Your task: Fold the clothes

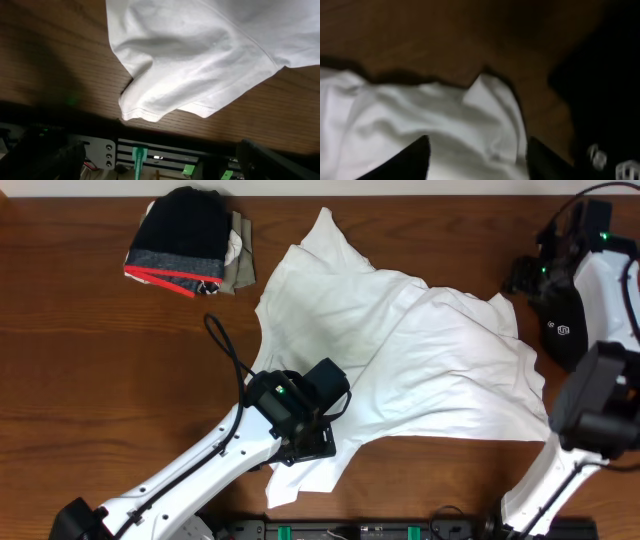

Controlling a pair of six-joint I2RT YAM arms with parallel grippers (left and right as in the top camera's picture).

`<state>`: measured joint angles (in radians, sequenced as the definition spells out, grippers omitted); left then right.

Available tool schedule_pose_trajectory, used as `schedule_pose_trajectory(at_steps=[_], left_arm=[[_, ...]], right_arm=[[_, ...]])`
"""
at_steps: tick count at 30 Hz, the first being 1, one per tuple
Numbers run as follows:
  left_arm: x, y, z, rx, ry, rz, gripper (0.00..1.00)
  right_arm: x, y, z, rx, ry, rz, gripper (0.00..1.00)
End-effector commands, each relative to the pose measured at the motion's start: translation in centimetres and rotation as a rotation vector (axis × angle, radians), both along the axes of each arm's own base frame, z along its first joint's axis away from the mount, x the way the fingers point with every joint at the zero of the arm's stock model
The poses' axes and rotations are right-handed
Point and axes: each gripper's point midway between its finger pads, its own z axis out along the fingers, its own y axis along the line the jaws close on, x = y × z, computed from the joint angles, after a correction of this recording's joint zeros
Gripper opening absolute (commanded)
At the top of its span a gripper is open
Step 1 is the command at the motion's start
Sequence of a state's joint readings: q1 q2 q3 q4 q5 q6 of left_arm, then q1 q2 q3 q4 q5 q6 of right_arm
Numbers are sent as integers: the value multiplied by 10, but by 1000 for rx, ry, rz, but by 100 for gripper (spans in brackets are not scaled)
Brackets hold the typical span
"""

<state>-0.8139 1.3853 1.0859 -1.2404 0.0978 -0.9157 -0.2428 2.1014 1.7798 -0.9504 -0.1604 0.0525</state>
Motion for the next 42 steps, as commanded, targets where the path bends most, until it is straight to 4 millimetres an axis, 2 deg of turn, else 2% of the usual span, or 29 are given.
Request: schedule_pose_trajectory(at_steps=[1,5,8,13,16,22,25,30,32,35,42], left_arm=[[1,3,1,9,-14,-16,98],[3,3,1,9,-25,-17,98],[6,2,1,10,-44,-17,98],[9,0,0,1,-53,-17,98],[10,-1,0,-5,-58,-17,98],[12,-3,0,-11,-64,-16,98],[12,-4,0,-14,-66,-16,98],[12,-4,0,-14,-66,-17,98],[12,-4,0,-13,-66,-16,98],[12,-4,0,-14,-66,-16,98],[12,-4,0,-13,-66,-17,98]], right_arm=[[16,-10,-11,-45,6,31,52],[22,-11,-33,-39,32,37,40],[21,-15,-51,-70,69,35,47],[13,-20,-81,-94,139,53,49],[11,-20,-91,-91,157,58,49],[15,-15,-93,-91,147,68,47],[15,-9,-94,-85,151,78,34],[14,5,-94,-56,158,100,28],[13,6,-94,-60,164,103,18],[14,5,-94,-67,162,98,2],[30,-18,-91,-166,104,30,1]])
